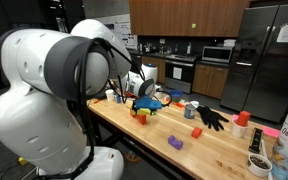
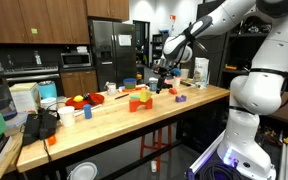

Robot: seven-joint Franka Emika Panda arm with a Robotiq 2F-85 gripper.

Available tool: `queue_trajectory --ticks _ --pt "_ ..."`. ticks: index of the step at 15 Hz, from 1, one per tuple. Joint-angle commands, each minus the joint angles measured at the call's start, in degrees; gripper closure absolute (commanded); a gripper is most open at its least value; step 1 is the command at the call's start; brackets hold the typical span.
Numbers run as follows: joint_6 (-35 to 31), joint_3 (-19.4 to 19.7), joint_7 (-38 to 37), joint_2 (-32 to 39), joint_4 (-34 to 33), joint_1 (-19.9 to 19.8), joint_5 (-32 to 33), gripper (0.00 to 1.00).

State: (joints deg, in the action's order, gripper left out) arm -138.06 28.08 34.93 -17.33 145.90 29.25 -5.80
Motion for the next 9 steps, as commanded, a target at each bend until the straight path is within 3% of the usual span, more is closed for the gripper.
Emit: queue_trajectory --ticks 1,4,9 --pt "4.2 -12.3 -5.6 -2.1 1.0 -11.6 -0.3 0.0" --pt "7.2 -18.4 -9.5 -3.4 1.1 -16.4 -0.1 0.0" --pt "7.8 -23.9 -12.0 -5.8 1.5 -19.4 1.3 0.0"
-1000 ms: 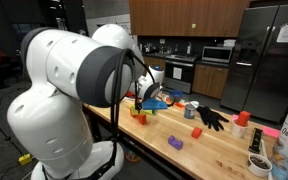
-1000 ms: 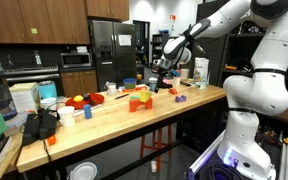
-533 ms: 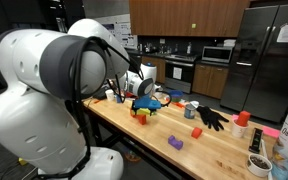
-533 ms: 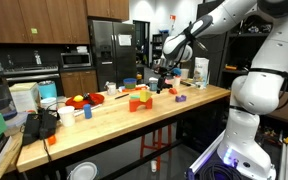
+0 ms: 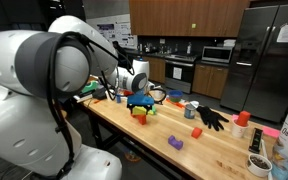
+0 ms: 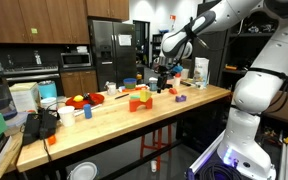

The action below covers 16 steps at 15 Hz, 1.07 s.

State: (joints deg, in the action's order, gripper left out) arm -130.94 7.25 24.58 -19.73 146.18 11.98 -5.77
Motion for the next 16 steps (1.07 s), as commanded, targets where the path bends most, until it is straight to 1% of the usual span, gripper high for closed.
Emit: queue_trajectory --ticks 1,5,8,10,13,16 --pt "0.0 -4.1 -1.5 -4.0 1.6 -2.3 2.5 0.0" --pt "0.1 -7.5 0.2 -7.9 2.6 -1.7 7.6 0.0" --pt "1.7 -9.9 0.3 -11.2 3.1 -0.7 11.5 0.0" --pt "1.6 -11.0 0.6 -13.3 3.8 0.4 12.7 0.0" --pt "0.2 -11.1 2.9 -15.8 5.2 3.0 12.3 0.0" --pt "-2.6 -9.8 7.4 -17.5 7.0 6.2 11.5 0.0"
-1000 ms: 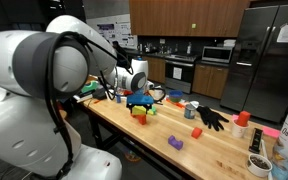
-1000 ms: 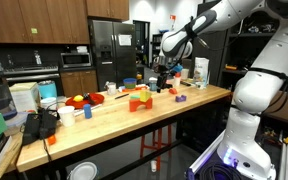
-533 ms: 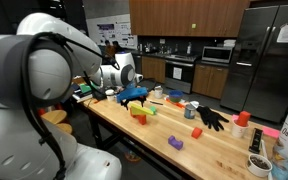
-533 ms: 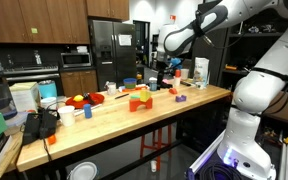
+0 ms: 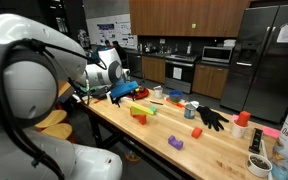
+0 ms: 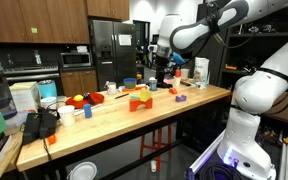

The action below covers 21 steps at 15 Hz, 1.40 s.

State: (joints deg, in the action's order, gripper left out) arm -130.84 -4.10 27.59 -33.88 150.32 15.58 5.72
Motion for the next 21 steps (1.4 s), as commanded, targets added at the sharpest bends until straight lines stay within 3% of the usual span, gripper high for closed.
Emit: queue_trajectory --ticks 1,5,11,19,21 --pt "-4.2 2.2 6.5 -3.7 3.6 3.6 -0.1 0.0" --pt "-8.5 3.2 13.0 -4.7 6.4 6.4 0.0 0.0" --pt "-11.7 3.5 15.4 -5.1 9.7 7.5 -0.4 0.0" --pt "-10.7 2.9 15.8 -3.4 8.5 6.6 -0.2 0.0" --pt "-10.7 4.3 15.7 -3.4 8.5 5.3 -0.5 0.0"
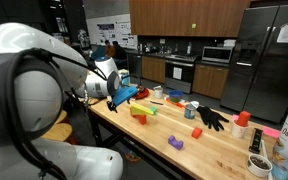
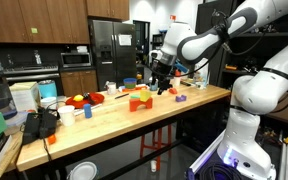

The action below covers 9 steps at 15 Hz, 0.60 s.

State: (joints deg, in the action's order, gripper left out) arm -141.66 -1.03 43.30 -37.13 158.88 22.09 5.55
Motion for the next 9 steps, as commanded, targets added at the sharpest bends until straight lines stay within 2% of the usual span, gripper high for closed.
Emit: queue_trajectory --ticks 1,5,9 --pt "0.7 1.3 -1.0 -0.5 -0.1 -2.2 -0.3 0.0" --pt "1.2 1.9 -3.5 -1.0 -0.1 -5.2 -0.2 0.0" --pt "3.4 3.1 -8.2 -0.3 -0.1 -6.5 -2.8 0.0"
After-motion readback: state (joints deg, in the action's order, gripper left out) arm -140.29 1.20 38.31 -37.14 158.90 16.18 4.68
